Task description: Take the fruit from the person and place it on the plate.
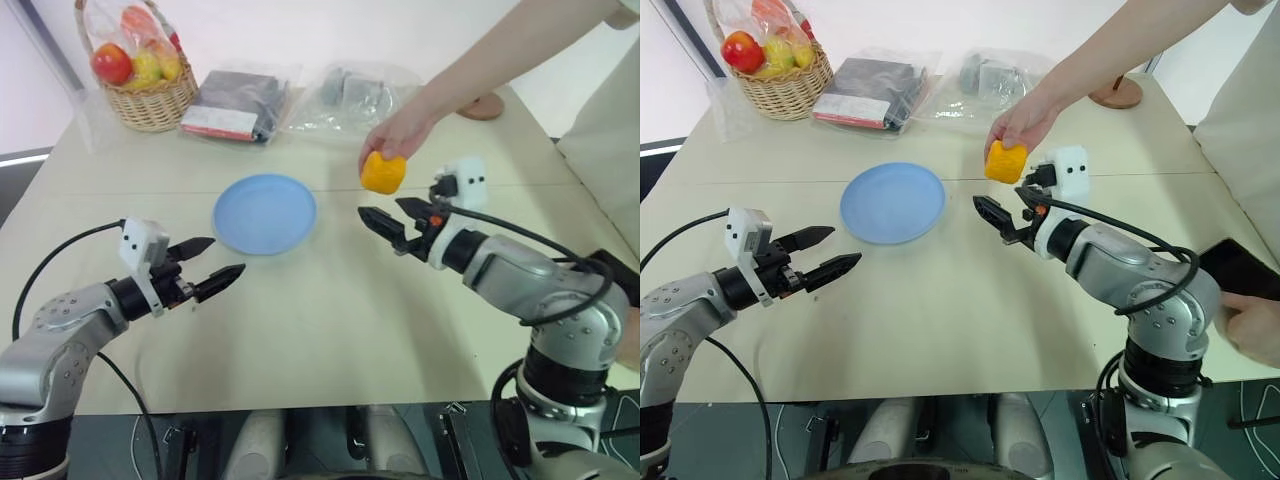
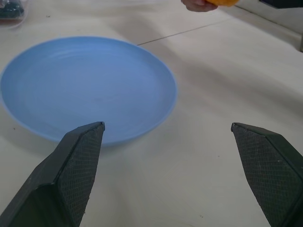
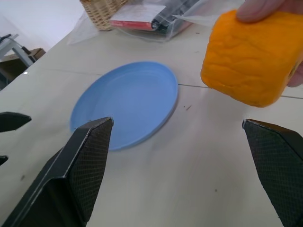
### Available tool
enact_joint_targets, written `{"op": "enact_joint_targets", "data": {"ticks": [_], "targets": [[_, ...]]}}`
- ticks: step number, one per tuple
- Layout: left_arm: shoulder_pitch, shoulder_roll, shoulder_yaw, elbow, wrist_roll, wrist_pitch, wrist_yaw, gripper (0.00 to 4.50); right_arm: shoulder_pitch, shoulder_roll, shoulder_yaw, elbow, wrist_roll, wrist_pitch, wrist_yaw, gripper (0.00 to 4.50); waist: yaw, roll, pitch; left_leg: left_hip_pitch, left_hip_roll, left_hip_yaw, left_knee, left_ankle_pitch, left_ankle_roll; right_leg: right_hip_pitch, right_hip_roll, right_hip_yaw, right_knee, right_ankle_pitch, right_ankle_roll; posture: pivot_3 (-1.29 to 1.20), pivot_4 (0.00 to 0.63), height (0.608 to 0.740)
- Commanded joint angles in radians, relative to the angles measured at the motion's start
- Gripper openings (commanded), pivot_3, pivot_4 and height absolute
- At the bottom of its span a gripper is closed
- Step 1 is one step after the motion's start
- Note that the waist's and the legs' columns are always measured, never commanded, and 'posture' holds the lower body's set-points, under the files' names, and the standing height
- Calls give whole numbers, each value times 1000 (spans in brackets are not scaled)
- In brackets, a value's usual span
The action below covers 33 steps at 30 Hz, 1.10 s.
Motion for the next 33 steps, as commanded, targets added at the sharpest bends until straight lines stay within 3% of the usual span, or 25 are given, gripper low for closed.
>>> {"op": "enact_joint_targets", "data": {"ticks": [1,9,33], "targets": [[-5,4,14,-28,-5,-7,6,4500,-46,46,-5,2,-22,35,-94,4454,-2,0,0,0,0,0,0,0,0,0,0,0,0,0,0,0,150,740],[14,-4,18,-49,-7,-12,26,4500,-122,82,-29,67,-134,62,-182,4454,-13,0,0,0,0,0,0,0,0,0,0,-1,0,0,0,0,150,740],[14,-2,13,-53,-2,-15,29,4500,-252,222,-23,133,-297,57,-143,4454,-24,1,1,0,0,0,0,0,0,-2,2,-2,5,2,3,0,150,740]]}}
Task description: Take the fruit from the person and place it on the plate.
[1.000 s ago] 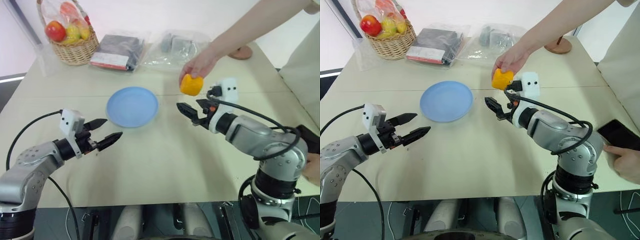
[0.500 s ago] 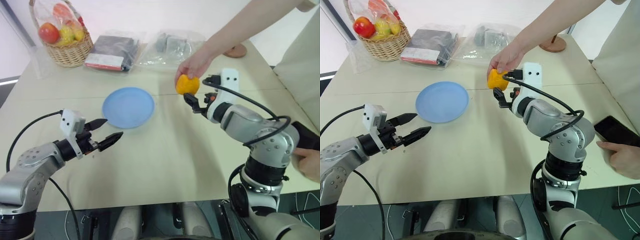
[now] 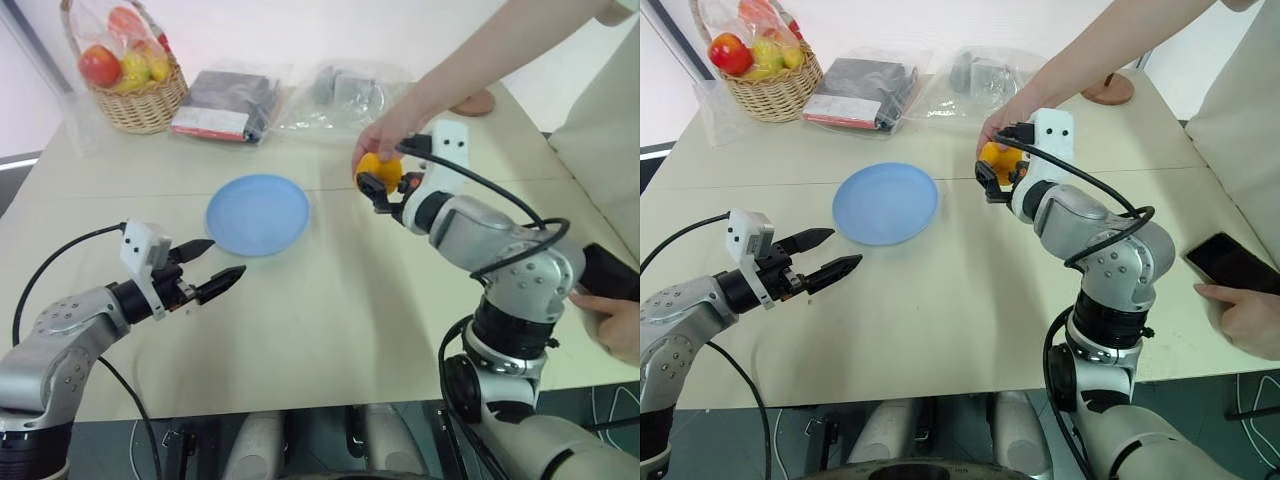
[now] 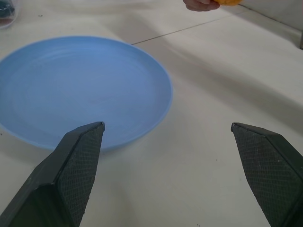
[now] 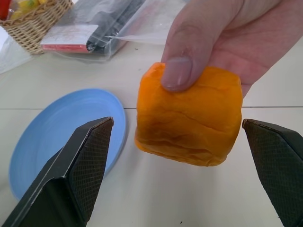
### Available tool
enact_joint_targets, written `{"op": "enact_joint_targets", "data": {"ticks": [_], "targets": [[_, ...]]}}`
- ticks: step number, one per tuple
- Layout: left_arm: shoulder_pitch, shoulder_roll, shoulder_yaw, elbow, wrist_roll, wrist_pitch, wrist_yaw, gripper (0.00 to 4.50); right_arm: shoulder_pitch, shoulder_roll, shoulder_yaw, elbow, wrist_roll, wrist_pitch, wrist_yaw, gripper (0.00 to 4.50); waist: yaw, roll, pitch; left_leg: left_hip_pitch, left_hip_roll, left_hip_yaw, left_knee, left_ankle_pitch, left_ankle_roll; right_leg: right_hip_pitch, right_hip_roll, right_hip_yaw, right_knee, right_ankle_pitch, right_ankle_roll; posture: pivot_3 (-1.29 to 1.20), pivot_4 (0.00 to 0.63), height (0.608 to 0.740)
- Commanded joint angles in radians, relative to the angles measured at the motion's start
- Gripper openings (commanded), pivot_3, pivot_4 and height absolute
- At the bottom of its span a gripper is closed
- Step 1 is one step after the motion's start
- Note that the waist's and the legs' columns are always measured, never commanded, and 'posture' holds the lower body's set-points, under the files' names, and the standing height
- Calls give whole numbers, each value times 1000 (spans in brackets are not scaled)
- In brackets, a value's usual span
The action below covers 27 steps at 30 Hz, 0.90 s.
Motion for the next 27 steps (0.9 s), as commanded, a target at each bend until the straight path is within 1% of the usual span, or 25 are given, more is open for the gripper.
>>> {"op": "enact_joint_targets", "data": {"ticks": [1,6,7,9,10,12,13,22,27], "targets": [[-6,5,15,-29,-2,-15,2,4500,-31,12,11,-5,-28,-29,23,4454,0,0,0,0,0,0,0,0,0,0,0,0,1,0,0,0,150,740],[2,4,21,-37,-2,-16,6,4500,-26,20,30,5,-68,-46,51,4454,0,0,0,0,0,0,0,0,0,-1,0,0,2,0,0,0,150,740],[5,3,23,-40,-3,-16,7,4500,-25,22,33,6,-75,-49,56,4233,0,0,0,0,0,0,0,0,0,-2,0,0,3,0,0,0,150,740],[9,3,25,-43,-4,-17,8,4500,-23,25,39,8,-88,-55,65,3582,-1,0,0,0,0,0,0,0,0,-2,0,0,3,0,0,0,150,740],[9,3,25,-43,-4,-17,9,4500,-23,27,42,10,-94,-59,70,3155,-1,0,0,0,0,0,0,0,0,-2,0,0,3,0,0,0,150,740],[11,4,26,-44,-5,-16,10,4500,-24,30,46,11,-107,-61,80,2143,-1,0,0,0,0,0,0,0,0,-2,0,0,3,0,0,0,150,740],[10,4,25,-43,-5,-16,11,4500,-24,32,47,13,-114,-62,84,1996,-1,0,0,0,0,0,0,0,0,-2,0,0,3,0,0,0,150,740],[14,9,31,-43,-7,-16,10,4500,-22,36,42,-6,-147,-44,121,1995,-2,0,0,0,0,0,0,0,0,-2,0,0,3,0,0,0,150,740],[21,23,51,-43,-11,-10,5,4500,-26,6,41,-38,-103,-11,208,1995,-1,0,0,0,0,0,0,0,0,-2,0,0,3,0,0,0,150,740]]}}
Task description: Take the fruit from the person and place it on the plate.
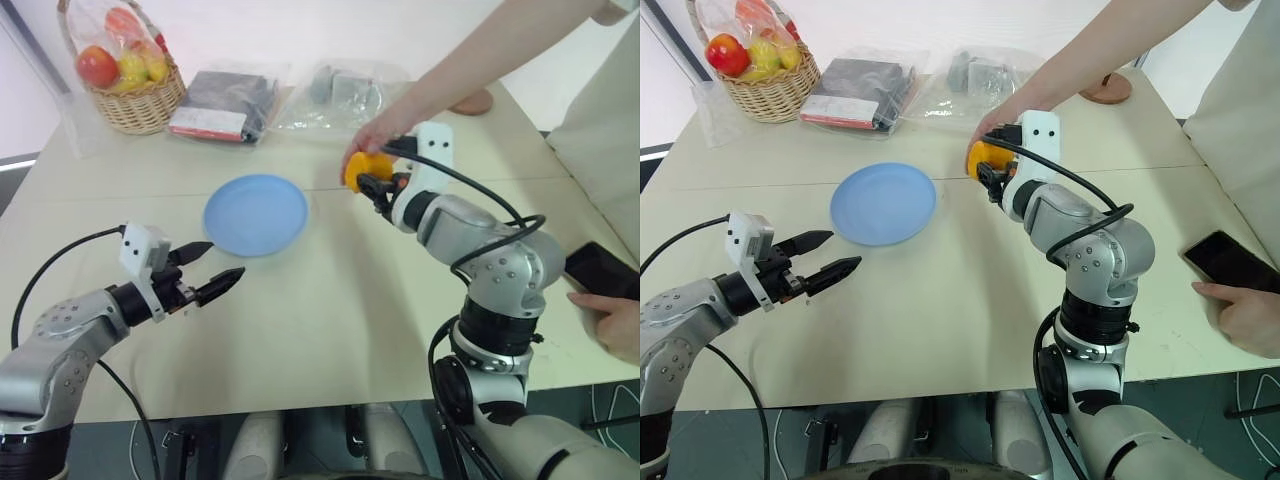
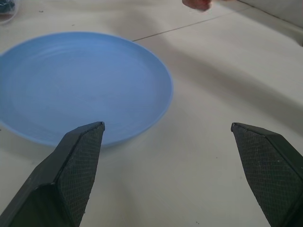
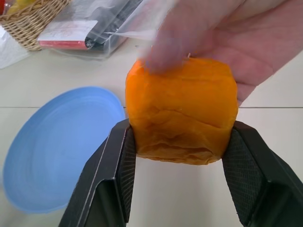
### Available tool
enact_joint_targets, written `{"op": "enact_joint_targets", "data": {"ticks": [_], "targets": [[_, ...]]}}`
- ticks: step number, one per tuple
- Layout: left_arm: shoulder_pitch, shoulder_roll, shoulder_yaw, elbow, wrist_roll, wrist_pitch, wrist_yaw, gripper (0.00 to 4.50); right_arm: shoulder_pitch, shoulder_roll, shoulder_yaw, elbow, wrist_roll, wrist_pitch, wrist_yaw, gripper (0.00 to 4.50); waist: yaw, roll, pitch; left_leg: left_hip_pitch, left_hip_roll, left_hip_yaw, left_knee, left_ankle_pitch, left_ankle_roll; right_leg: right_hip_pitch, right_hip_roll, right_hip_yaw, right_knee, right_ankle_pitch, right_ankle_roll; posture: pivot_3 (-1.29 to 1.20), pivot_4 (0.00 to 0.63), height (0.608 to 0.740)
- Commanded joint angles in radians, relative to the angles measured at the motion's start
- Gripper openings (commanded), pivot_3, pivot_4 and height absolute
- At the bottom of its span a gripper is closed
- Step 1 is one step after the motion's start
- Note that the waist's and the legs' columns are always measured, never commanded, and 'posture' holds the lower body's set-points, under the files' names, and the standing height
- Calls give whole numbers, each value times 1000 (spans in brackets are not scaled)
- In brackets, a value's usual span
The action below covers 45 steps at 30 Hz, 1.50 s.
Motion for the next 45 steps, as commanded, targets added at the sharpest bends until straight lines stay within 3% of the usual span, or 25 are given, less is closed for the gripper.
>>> {"op": "enact_joint_targets", "data": {"ticks": [1,9,21,28,39,44,45], "targets": [[7,27,55,-35,-11,-9,-7,4500,-24,-17,-6,-68,57,16,80,1995,0,0,0,0,0,0,0,0,0,0,0,0,0,0,0,0,150,740],[31,71,115,-39,-21,11,-15,4500,-42,7,76,-26,110,-18,223,1995,-2,0,0,0,0,0,0,0,0,-1,0,0,0,0,-1,0,150,740],[84,71,179,-108,-45,33,34,4500,-67,93,413,374,-108,-440,449,1995,-2,0,0,0,0,0,0,0,0,-1,0,0,1,0,0,0,150,740],[100,73,205,-124,-33,25,56,4500,-98,146,460,590,-214,-619,517,1995,-2,0,0,0,0,0,0,0,0,-1,-1,0,1,-1,-1,0,150,740],[113,72,206,-127,-21,17,67,4500,-104,172,479,746,-336,-754,567,1995,-2,1,0,0,0,0,-1,0,-1,-2,-2,0,1,-1,-3,0,150,740],[115,70,206,-121,-10,8,67,4500,-105,171,477,779,-379,-791,579,4428,-2,1,0,0,0,0,-1,0,-1,-2,-2,1,1,-1,-3,0,150,740],[114,69,206,-120,-8,7,67,4500,-107,171,473,778,-382,-790,582,4474,-3,1,0,0,0,0,-1,0,-1,-2,-2,1,1,-1,-3,0,150,740]]}}
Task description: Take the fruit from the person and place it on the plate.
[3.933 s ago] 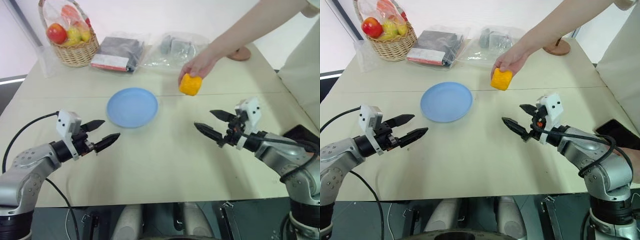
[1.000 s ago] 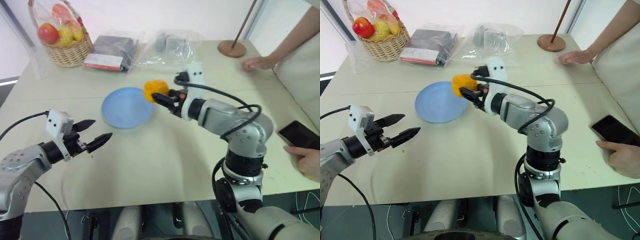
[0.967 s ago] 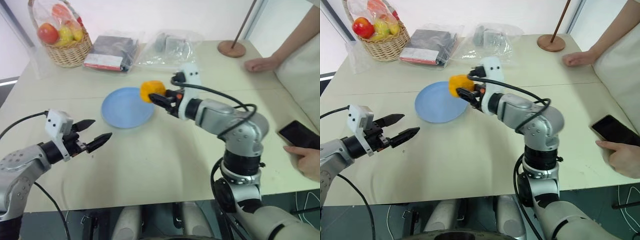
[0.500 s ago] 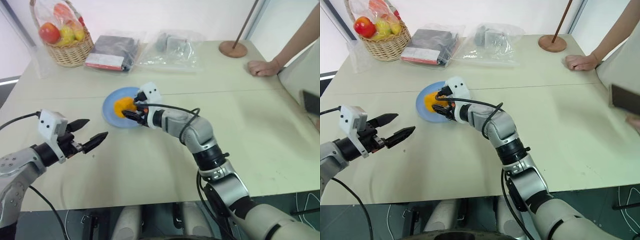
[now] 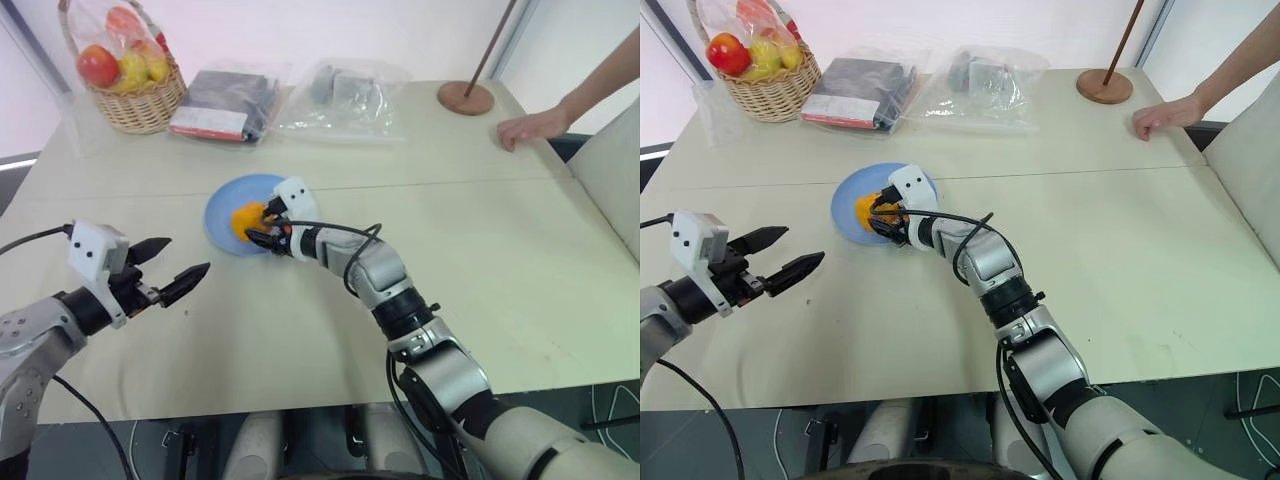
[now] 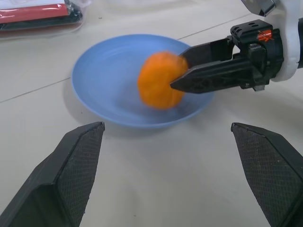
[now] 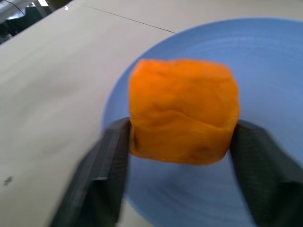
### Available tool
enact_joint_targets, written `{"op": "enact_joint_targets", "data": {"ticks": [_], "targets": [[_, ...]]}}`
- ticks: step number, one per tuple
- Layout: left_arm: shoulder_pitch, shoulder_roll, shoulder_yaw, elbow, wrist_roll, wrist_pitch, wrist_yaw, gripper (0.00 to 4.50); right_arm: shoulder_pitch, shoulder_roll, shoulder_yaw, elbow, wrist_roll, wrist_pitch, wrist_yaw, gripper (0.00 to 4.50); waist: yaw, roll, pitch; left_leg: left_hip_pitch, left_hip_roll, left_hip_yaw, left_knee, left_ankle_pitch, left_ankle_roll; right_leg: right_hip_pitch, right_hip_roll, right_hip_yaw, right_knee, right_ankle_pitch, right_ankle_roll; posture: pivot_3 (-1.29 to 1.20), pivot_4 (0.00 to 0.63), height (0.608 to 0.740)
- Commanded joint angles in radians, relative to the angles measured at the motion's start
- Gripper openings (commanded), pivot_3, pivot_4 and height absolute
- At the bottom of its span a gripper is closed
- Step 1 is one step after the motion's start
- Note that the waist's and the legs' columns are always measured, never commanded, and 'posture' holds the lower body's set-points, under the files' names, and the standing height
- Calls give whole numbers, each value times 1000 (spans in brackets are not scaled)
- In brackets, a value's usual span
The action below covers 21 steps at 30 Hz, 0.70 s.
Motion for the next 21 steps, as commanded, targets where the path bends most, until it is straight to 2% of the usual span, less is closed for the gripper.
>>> {"op": "enact_joint_targets", "data": {"ticks": [1,5,9,15,21], "targets": [[-4,6,25,-21,4,-22,0,4500,-36,15,-9,-15,-13,-25,15,4474,0,0,0,0,0,0,0,0,0,0,0,0,0,0,0,0,150,740],[-7,5,20,-16,7,-24,-3,4500,-41,-10,-26,-73,-17,6,24,4474,0,0,0,0,0,0,0,0,0,0,0,0,0,0,0,0,150,740],[-15,7,6,-9,1,-20,-15,4500,-40,-109,-83,-293,42,151,62,4474,5,0,0,-1,0,0,0,0,0,0,-1,0,0,0,0,0,150,740],[-21,16,-5,2,-7,-10,-45,4500,67,-373,-203,-701,233,396,208,4474,9,0,0,-1,-1,0,0,0,0,0,-1,0,-1,0,-1,0,150,740],[-42,25,-6,19,-8,-10,-65,4500,210,-604,-329,-914,389,494,319,4474,1,0,0,-1,0,0,0,0,0,0,0,0,-1,0,-1,0,150,740]]}}
